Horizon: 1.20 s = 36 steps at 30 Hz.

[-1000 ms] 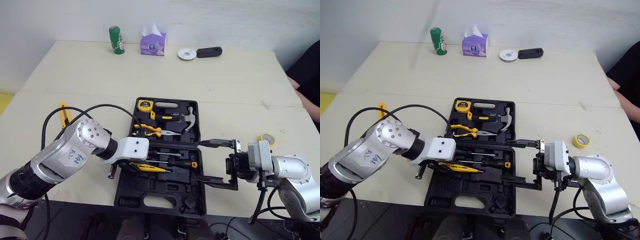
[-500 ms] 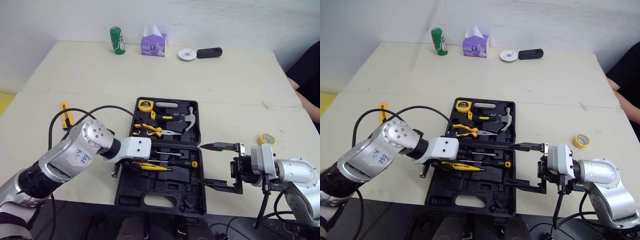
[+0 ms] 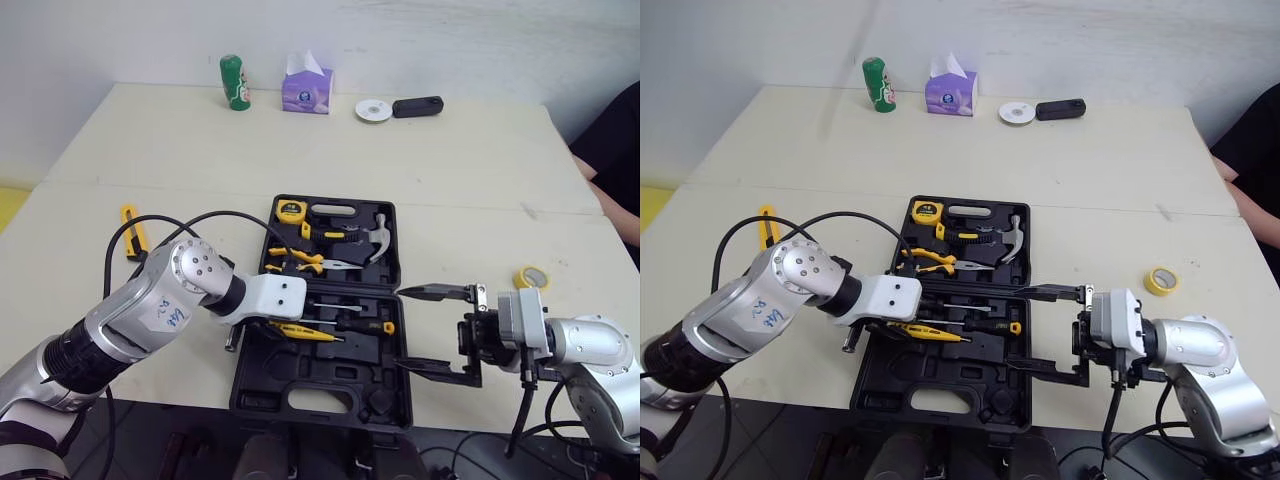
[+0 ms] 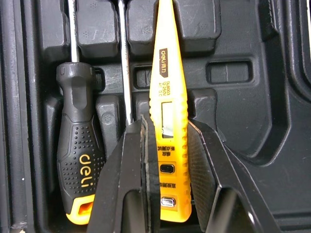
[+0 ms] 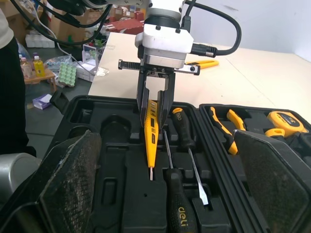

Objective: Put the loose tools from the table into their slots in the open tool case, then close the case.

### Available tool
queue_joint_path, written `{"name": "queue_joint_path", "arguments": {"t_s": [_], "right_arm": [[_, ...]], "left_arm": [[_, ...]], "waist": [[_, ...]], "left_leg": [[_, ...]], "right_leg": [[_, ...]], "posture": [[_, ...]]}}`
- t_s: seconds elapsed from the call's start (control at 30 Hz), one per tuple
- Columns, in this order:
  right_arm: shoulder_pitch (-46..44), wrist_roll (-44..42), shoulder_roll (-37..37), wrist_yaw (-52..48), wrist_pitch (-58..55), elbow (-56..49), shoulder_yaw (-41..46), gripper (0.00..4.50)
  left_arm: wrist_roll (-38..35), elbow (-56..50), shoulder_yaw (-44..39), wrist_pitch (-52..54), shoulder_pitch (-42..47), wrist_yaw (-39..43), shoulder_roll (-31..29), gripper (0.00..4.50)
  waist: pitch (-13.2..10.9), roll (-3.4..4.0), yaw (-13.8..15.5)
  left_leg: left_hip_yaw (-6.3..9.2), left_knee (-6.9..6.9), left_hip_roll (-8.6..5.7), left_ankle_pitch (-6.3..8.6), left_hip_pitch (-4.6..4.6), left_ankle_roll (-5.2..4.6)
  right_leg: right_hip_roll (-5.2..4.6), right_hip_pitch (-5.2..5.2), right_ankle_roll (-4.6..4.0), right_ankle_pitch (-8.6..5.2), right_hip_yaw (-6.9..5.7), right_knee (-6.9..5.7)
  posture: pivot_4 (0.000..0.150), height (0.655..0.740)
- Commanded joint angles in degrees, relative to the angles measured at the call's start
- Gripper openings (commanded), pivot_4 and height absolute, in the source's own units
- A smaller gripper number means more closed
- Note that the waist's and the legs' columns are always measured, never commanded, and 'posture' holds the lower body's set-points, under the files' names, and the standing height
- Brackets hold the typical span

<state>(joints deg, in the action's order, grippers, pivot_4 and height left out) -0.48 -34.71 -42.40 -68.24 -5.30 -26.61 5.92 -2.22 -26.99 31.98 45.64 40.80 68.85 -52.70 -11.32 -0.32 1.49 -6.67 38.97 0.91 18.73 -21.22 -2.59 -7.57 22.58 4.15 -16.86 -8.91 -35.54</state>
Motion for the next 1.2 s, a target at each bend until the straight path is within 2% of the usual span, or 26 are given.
{"name": "queue_joint_path", "arguments": {"t_s": [0.03, 0.07, 0.13, 0.27, 0.6, 0.7, 0.8, 0.87, 1.0, 1.1, 1.2], "right_arm": [[-0.56, -0.02, 0.47, 0.45, 0.76, -1.9, -0.29, 4.5], [-0.68, 0.09, 0.55, 0.56, 0.81, -1.86, -0.51, 4.5], [-0.78, 0.14, 0.61, 0.6, 0.93, -1.77, -0.7, 4.5], [-1.18, 0.14, 0.6, 0.46, 1.03, -1.43, -0.77, 4.5], [-2.45, 0.28, 0.42, -0.34, 0.89, -0.32, -0.96, 4.5], [-2.79, 0.37, 0.48, -0.55, 0.86, 0.02, -1.04, 4.5], [-2.82, 0.49, 0.42, -0.75, 0.97, 0.5, -0.84, 4.5], [-2.78, 0.64, 0.48, -0.85, 1.36, 0.93, -0.63, 4.5], [-1.83, -0.58, 1.1, 0.31, 1.83, 0.63, 1.69, 4.5], [-0.26, -0.24, 0.01, -0.63, 2.3, 0.79, 2.55, 4.5], [0.95, 0.3, -0.06, -0.91, 2.96, 1.32, 3.09, 4.5]], "left_arm": [[2.22, -0.09, 0.67, 0.59, -1.28, -1.48, 0.03, 0.5], [2.34, -0.19, 0.6, 0.58, -1.34, -1.63, 0.01, 0.5], [2.29, -0.51, 0.64, 0.59, -1.38, -1.54, -0.01, 1.54], [0.29, -1.24, -1.2, 0.49, -1.84, -1.47, 1.29, 3.04], [-8.53, -2.07, -9.31, 0.25, -2.37, 0.25, 3.24, 3.04], [-11.3, -0.54, -13.34, -6.27, -4.29, 0.97, 4.84, 3.04], [-19.18, 1.48, -22.22, -13.49, -9.21, 2.21, 8.81, 3.04], [-21.55, 2.8, -25.77, -16.15, -11.24, 2.02, 10.46, 3.04], [-23.64, 9.67, -33.01, -22.01, -17.75, 3.57, 9.59, 3.04], [-23.6, 11.75, -34.18, -27.54, -20.05, 5.27, 9.54, 2.19], [-24.5, 11.73, -34.73, -31.48, -23.55, 5.06, 11.62, 0.78]], "waist": [[0.0, 0.0, 0.0], [0.0, 0.0, 0.0], [0.0, 0.0, 0.0], [0.0, 0.0, 0.0], [-0.01, -0.01, -0.04], [-0.01, -0.01, -0.04], [-0.01, -0.01, -0.14], [-0.02, -0.02, -0.13], [-0.03, 0.01, -0.33], [-0.04, 0.02, -0.16], [-0.04, 0.01, 0.04]], "left_leg": [[0.0, 0.0, 0.0, 0.0, 0.0, 0.0], [0.0, 0.01, 0.0, 0.0, 0.0, 0.0], [0.0, 0.02, 0.0, 0.01, 0.0, -0.01], [0.01, 0.03, 0.0, 0.03, -0.01, -0.04], [0.02, 0.05, 0.01, 0.03, -0.04, -0.04], [0.02, 0.05, 0.01, 0.03, -0.04, -0.04], [0.03, 0.05, 0.01, 0.03, -0.04, -0.04], [0.04, 0.07, 0.03, 0.03, -0.05, -0.04], [0.04, 0.08, 0.03, 0.03, -0.01, -0.03], [0.04, 0.07, 0.03, 0.04, -0.01, -0.01], [0.05, 0.08, 0.01, 0.13, -0.03, -0.07]], "right_leg": [[0.0, 0.0, 0.0, 0.0, 0.0, 0.0], [0.0, 0.0, 0.0, 0.0, 0.0, 0.0], [-0.01, -0.01, 0.0, 0.0, 0.0, 0.0], [-0.02, -0.01, 0.0, 0.0, -0.01, 0.0], [-0.01, 0.0, 0.0, 0.0, -0.03, 0.0], [-0.01, 0.0, 0.0, 0.0, -0.02, 0.0], [-0.03, -0.01, 0.0, 0.0, -0.03, 0.0], [-0.03, -0.01, 0.0, 0.0, -0.05, 0.0], [-0.03, -0.01, 0.0, 0.0, -0.06, 0.0], [-0.03, 0.0, 0.0, 0.0, -0.08, 0.0], [-0.1, -0.03, 0.01, 0.01, -0.07, 0.04]], "posture": [[0.15, 0.74], [0.15, 0.74], [0.15, 0.74], [0.15, 0.74], [0.15, 0.74], [0.15, 0.74], [0.15, 0.74], [0.15, 0.74], [0.15, 0.74], [0.15, 0.74], [0.15, 0.74]]}}
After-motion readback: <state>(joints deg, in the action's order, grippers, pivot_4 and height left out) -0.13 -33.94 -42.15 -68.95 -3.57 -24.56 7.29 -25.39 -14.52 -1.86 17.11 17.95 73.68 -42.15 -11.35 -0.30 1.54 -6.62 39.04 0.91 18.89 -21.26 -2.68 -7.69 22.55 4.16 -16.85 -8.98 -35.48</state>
